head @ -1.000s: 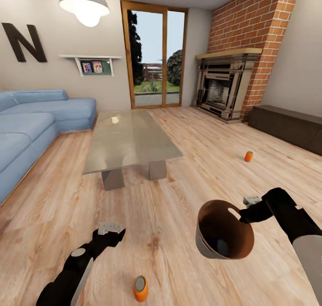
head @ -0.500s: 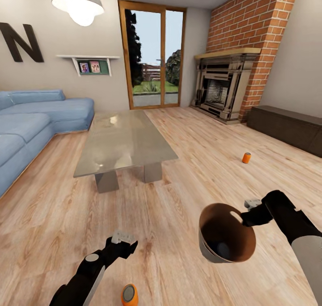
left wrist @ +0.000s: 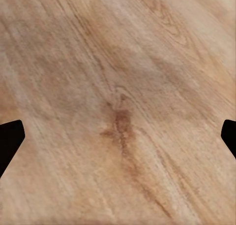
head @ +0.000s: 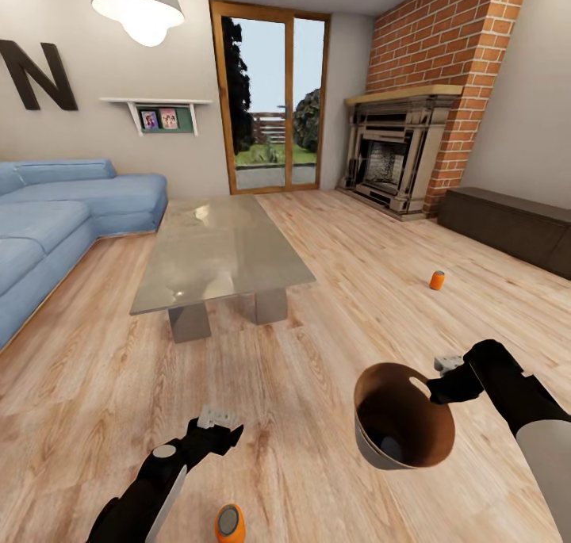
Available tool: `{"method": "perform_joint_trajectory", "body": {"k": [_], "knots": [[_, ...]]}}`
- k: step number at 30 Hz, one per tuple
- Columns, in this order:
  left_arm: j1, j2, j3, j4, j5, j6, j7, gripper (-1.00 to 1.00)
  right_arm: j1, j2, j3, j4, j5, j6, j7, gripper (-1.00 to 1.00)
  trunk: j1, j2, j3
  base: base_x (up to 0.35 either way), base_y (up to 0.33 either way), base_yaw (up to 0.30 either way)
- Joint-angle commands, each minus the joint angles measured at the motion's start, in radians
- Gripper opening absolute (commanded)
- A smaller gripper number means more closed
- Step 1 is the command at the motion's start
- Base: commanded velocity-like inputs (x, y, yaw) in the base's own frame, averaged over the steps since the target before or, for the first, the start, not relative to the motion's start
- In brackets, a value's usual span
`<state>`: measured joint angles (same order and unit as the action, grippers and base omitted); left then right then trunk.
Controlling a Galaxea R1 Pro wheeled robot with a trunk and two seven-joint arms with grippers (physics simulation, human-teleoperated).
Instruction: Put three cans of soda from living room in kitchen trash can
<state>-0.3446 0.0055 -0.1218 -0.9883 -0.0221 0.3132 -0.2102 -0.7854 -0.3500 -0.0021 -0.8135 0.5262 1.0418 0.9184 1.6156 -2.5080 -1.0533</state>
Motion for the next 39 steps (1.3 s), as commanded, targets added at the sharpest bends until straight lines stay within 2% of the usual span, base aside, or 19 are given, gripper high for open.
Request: {"method": "perform_joint_trajectory", "body": {"k": [1,11,14,15,18,19,26,29,33,39], "knots": [[0.0,0.0,0.0,-0.001,0.0,0.0,0.001,1.0,0.001,0.001,-0.001,0.0,-0.014,0.005,0.006,-1.0,0.0,0.0,0.0,0.0,0.0,0.0],[-0.004,0.012,0.007,-0.027,-0.004,0.009,0.002,1.0,0.007,0.002,0.0,0.0,-0.015,0.005,0.007,-1.0,0.0,0.0,0.0,0.0,0.0,0.0],[-0.039,0.027,0.008,-0.038,-0.009,0.07,0.001,1.0,0.007,0.002,0.0,0.0,-0.014,0.005,0.006,-1.0,0.0,0.0,0.0,0.0,0.0,0.0],[-0.068,0.04,0.008,-0.038,-0.011,0.124,0.0,1.0,0.008,0.002,0.0,0.0,-0.014,0.005,0.006,-1.0,0.0,0.0,0.0,0.0,0.0,0.0],[-0.108,0.054,0.008,-0.034,-0.014,0.213,-0.001,1.0,0.01,0.002,0.0,0.0,-0.014,0.005,0.006,-1.0,0.0,0.0,0.0,0.0,0.0,0.0],[-0.124,0.058,0.006,-0.027,-0.016,0.267,0.0,1.0,0.012,0.002,0.0,0.0,-0.014,0.005,0.006,-1.0,0.0,0.0,0.0,0.0,0.0,0.0],[-0.153,0.058,-0.002,0.035,-0.019,0.408,0.001,1.0,0.013,0.003,0.0,-0.001,-0.014,0.005,0.006,-1.0,0.0,0.0,0.0,0.0,0.0,0.0],[-0.165,0.057,-0.002,0.048,-0.017,0.492,-0.002,1.0,0.014,0.004,0.003,-0.001,-0.013,0.005,0.006,-1.0,0.0,0.0,0.0,0.0,0.0,0.0],[-0.177,0.055,-0.002,0.054,-0.012,0.555,-0.009,1.0,0.014,0.007,0.005,-0.001,-0.01,0.005,0.005,-1.0,0.0,0.0,0.0,0.0,0.0,0.0],[-0.18,0.055,-0.016,0.065,-0.012,0.543,-0.01,1.0,0.014,0.015,0.009,-0.001,-0.009,0.005,0.003,-1.0,0.0,0.0,0.0,0.0,0.0,0.0]]}}
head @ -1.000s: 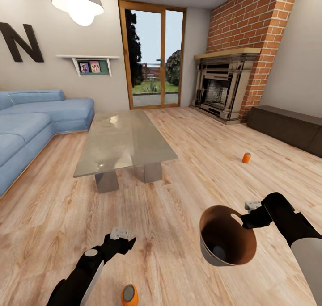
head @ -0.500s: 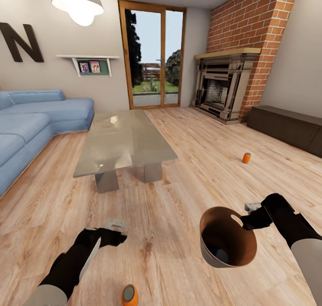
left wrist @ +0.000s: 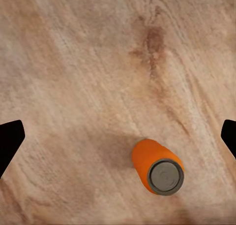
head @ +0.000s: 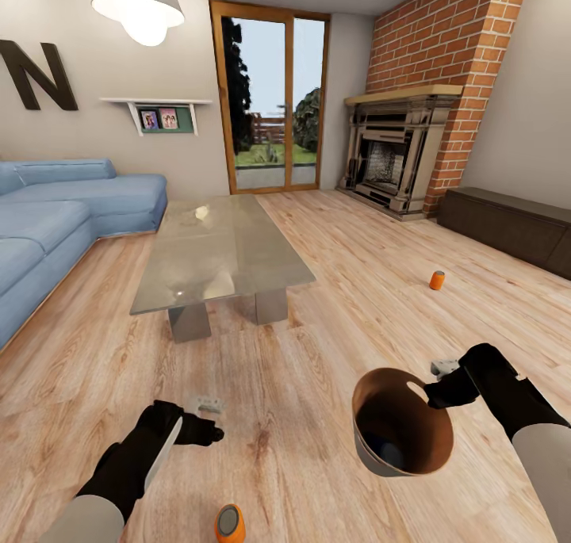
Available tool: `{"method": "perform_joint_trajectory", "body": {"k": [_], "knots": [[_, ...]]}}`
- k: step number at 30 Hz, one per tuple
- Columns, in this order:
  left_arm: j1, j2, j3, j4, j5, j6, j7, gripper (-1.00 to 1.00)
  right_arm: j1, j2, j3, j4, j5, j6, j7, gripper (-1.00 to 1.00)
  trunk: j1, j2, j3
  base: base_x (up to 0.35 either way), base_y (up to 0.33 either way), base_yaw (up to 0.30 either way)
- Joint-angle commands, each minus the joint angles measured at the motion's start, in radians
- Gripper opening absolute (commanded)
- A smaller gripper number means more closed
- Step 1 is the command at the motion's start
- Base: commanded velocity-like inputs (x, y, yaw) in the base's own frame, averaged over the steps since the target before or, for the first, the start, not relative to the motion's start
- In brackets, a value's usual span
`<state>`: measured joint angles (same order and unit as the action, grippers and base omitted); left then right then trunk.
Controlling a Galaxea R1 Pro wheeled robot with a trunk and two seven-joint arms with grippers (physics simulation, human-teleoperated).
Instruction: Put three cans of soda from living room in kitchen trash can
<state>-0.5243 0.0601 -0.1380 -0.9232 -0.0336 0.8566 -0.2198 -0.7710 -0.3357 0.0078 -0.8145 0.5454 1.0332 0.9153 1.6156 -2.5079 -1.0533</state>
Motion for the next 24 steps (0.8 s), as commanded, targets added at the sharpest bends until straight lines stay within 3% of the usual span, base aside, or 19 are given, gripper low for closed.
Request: {"method": "perform_joint_trajectory", "body": {"k": [1,3,5,11,21,24], "knots": [[0.0,0.0,-0.003,0.027,0.0,-0.046,0.0,1.0,-0.001,0.014,-0.002,0.0,-0.028,0.014,0.005,-1.0,0.0,0.0,0.0,0.0,0.0,0.0],[-0.001,-0.004,-0.005,0.075,-0.001,-0.112,0.0,1.0,-0.001,0.023,-0.002,0.0,-0.027,0.014,0.005,-1.0,-0.001,0.0,0.004,0.0,0.0,0.0],[-0.002,-0.033,-0.014,0.172,-0.002,-0.2,-0.002,1.0,-0.001,0.029,-0.001,0.0,-0.026,0.014,0.005,-1.0,-0.002,0.001,0.012,0.0,0.0,0.0],[-0.001,-0.052,-0.036,0.253,-0.004,-0.308,-0.016,1.0,-0.001,0.033,0.0,-0.001,-0.025,0.014,0.005,-1.0,-0.004,0.002,0.035,0.0,0.0,0.0],[-0.016,-0.058,-0.043,0.358,-0.006,-0.315,-0.014,1.0,-0.001,0.04,0.001,-0.003,-0.024,0.014,0.004,-1.0,-0.009,0.004,0.074,0.0,0.0,0.0],[-0.018,-0.058,-0.042,0.362,-0.006,-0.265,-0.012,1.0,-0.001,0.042,0.0,-0.002,-0.025,0.014,0.001,-1.0,-0.01,0.005,0.085,0.0,0.0,0.0]]}}
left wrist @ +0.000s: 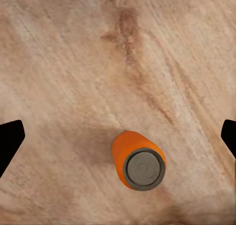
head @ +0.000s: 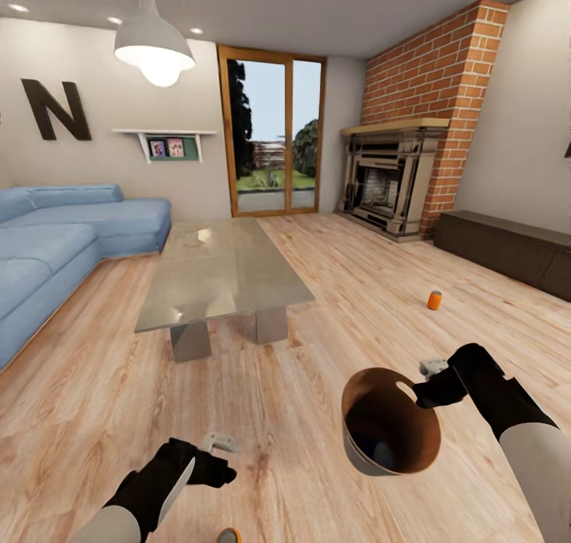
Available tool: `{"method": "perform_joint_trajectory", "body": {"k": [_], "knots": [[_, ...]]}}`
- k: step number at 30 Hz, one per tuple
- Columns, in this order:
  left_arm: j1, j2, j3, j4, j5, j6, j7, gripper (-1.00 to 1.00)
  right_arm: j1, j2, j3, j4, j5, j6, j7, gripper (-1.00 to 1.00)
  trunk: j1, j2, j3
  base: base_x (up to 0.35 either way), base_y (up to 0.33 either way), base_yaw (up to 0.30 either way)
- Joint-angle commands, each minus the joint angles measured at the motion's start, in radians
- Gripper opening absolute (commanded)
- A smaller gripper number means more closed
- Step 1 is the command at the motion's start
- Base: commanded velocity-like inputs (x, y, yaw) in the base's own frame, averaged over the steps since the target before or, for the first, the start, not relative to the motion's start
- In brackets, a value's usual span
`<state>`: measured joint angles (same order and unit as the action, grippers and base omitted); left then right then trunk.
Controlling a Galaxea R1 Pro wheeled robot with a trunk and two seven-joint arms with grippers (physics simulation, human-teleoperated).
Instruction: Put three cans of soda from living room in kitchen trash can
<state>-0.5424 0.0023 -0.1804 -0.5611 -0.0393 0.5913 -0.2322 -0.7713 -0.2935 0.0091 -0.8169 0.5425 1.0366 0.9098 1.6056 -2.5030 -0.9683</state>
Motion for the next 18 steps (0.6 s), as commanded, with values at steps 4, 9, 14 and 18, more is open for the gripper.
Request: {"method": "perform_joint_trajectory", "body": {"k": [4,9,14,18], "knots": [[0.0,0.0,0.001,0.0,0.0,0.044,0.003,1.0,0.0,0.0,-0.002,0.0,-0.022,0.011,0.005,-1.0,-0.002,0.001,0.016,0.0,0.0,0.0],[-0.001,-0.001,0.001,0.0,0.0,0.066,0.005,1.0,0.0,0.001,-0.002,0.001,-0.022,0.011,0.004,-1.0,-0.003,0.002,0.027,0.0,0.0,0.0],[-0.001,-0.001,0.001,0.0,0.002,0.069,0.007,1.0,0.0,0.002,-0.002,0.001,-0.023,0.011,0.004,-1.0,-0.003,0.002,0.027,0.0,0.0,0.0],[0.0,-0.001,0.001,-0.005,0.003,0.064,0.009,1.0,0.0,0.002,-0.003,0.001,-0.023,0.011,0.003,-1.0,-0.003,0.002,0.027,0.0,0.0,0.0]]}}
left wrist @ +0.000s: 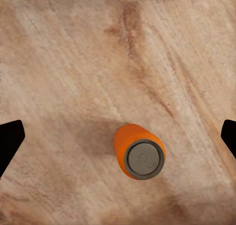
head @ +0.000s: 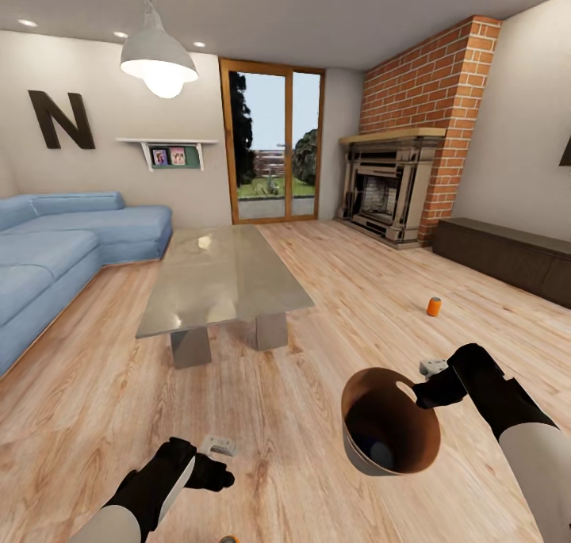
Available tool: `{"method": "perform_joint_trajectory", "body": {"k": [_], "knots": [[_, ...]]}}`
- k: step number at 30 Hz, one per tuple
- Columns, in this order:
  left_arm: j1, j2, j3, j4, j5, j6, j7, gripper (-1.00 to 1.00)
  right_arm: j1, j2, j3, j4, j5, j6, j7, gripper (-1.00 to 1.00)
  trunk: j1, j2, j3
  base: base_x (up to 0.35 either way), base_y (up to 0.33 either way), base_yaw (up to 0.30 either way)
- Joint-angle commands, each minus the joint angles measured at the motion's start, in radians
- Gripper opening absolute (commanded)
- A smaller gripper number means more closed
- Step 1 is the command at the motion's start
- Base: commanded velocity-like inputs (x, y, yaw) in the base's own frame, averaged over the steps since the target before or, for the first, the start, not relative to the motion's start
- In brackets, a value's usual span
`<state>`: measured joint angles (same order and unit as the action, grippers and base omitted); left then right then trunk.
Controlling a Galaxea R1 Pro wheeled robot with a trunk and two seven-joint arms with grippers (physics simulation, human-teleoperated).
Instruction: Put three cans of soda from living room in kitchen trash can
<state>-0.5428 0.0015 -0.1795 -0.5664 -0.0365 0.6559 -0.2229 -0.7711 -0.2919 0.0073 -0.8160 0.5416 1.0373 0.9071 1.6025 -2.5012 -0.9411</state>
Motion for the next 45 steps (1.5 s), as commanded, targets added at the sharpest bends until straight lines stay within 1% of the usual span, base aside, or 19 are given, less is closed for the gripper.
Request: {"method": "perform_joint_trajectory", "body": {"k": [1,6,10,12,15,23,45], "knots": [[0.001,0.0,0.0,-0.003,0.001,-0.003,0.002,1.0,0.0,0.0,-0.002,0.0,-0.022,0.01,0.006,-1.0,0.0,0.0,0.0,0.0,0.0,0.0],[0.001,0.0,0.003,-0.003,0.002,-0.006,0.007,1.0,0.0,-0.001,-0.002,0.0,-0.022,0.01,0.006,-1.0,0.0,0.0,0.0,0.0,0.0,0.0],[0.001,-0.004,0.006,0.001,0.006,-0.006,0.05,1.0,0.0,-0.001,-0.003,0.0,-0.022,0.01,0.006,-1.0,0.002,-0.001,-0.015,0.0,0.0,0.0],[0.0,-0.018,0.006,0.004,0.008,-0.002,0.098,1.0,0.0,-0.001,-0.002,0.0,-0.022,0.01,0.006,-1.0,0.003,-0.001,-0.023,0.0,0.0,0.0],[0.0,-0.026,0.006,0.008,0.007,0.003,0.121,1.0,0.0,0.0,0.0,0.0,-0.022,0.01,0.004,-1.0,0.004,-0.002,-0.035,0.0,0.0,0.0],[-0.001,-0.032,0.006,0.046,0.007,0.039,0.125,1.0,0.0,0.011,0.0,0.0,-0.023,0.01,-0.017,-1.0,0.008,-0.004,-0.066,0.0,0.0,0.0],[-0.003,-0.034,0.006,0.053,0.007,0.045,0.123,1.0,0.0,0.015,0.0,0.001,-0.022,0.01,-0.02,-1.0,0.017,-0.009,-0.151,0.0,0.0,0.0]]}}
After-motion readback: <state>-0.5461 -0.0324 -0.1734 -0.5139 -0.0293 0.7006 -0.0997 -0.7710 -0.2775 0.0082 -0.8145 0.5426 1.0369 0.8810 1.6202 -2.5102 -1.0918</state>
